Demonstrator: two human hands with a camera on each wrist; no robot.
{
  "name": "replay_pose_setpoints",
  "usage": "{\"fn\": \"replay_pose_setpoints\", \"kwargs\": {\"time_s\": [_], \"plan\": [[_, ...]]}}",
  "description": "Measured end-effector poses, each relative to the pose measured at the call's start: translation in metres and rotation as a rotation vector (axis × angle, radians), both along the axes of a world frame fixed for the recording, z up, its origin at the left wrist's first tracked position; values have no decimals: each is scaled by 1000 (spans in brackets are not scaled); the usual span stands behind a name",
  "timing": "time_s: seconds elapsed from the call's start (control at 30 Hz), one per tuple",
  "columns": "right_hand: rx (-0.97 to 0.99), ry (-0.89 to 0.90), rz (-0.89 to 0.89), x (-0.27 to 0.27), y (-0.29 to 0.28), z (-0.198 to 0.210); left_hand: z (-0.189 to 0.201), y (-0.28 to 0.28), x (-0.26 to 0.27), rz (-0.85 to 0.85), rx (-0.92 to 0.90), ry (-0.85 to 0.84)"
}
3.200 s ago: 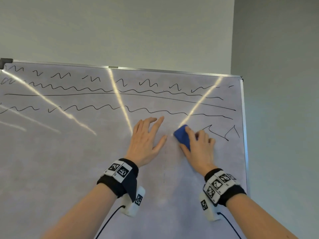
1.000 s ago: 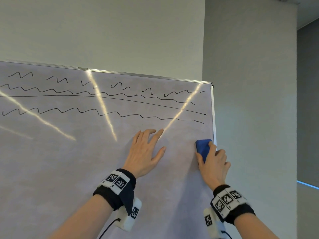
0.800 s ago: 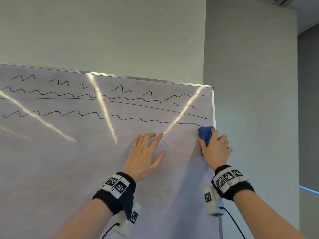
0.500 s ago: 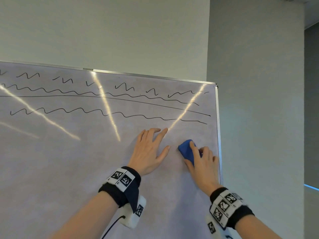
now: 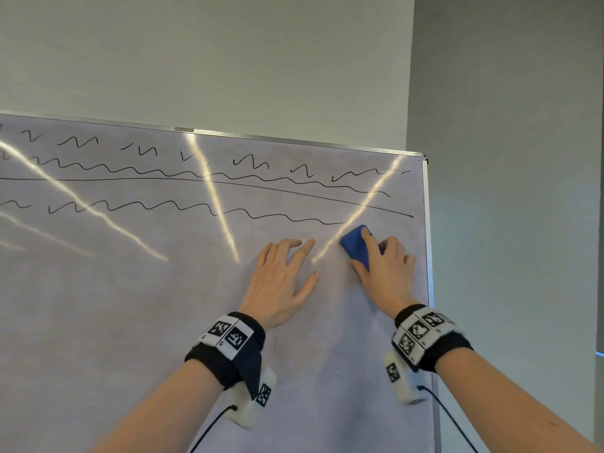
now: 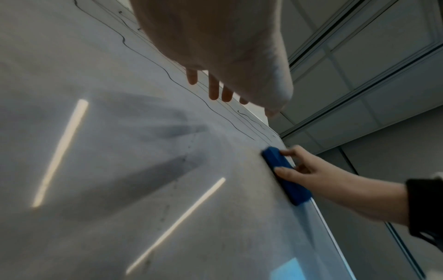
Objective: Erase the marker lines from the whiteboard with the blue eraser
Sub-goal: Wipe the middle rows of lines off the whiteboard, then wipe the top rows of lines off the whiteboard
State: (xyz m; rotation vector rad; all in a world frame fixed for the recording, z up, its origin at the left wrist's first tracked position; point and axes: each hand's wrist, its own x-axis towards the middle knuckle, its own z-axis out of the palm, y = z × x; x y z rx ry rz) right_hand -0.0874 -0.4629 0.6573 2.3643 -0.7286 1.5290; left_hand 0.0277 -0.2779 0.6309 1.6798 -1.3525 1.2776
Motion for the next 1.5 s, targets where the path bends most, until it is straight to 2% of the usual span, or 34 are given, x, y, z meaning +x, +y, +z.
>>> {"fn": "replay_pose_setpoints", "kwargs": {"time_s": [0.13, 0.23, 0.33, 0.4, 0.5, 0.6, 0.7, 0.83, 0.97, 1.07, 1.17, 1.23, 1.3, 1.4, 1.5], "plan": [[227, -176, -79, -21, -28, 1, -4, 25, 15, 35, -23, 37], [306, -241, -92, 0, -7, 18, -7, 40, 25, 68, -38, 41], [208, -141, -46, 34, 32, 27, -8, 45, 27, 66, -39, 21], [92, -35, -31, 46, 50, 18, -6, 46, 28, 64, -33, 6], [-38, -8, 11, 36, 42, 1, -6, 53, 32, 60, -18, 9], [138, -111, -51, 20, 24, -1, -6, 65, 43, 53, -13, 11], [300, -229, -121, 33, 36, 15, 0, 79, 56, 53, -30, 3], [185, -128, -95, 74, 82, 28, 13, 88, 69, 43, -30, -9], [-66, -60, -18, 85, 99, 6, 20, 88, 74, 11, -23, -9], [8, -46, -59, 66, 83, 0, 23, 95, 78, 5, -9, -20], [230, -187, -156, 63, 77, 17, 25, 107, 89, 13, -12, -20], [282, -225, -157, 80, 94, 31, 28, 115, 97, 9, -26, -15], [242, -181, -120, 104, 122, 33, 31, 120, 103, 8, -34, -17], [61, -129, -43, 127, 153, 13, 35, 123, 107, 6, -32, -24], [-44, -59, -17, 115, 143, -2, 35, 130, 110, -5, -17, -28]]}}
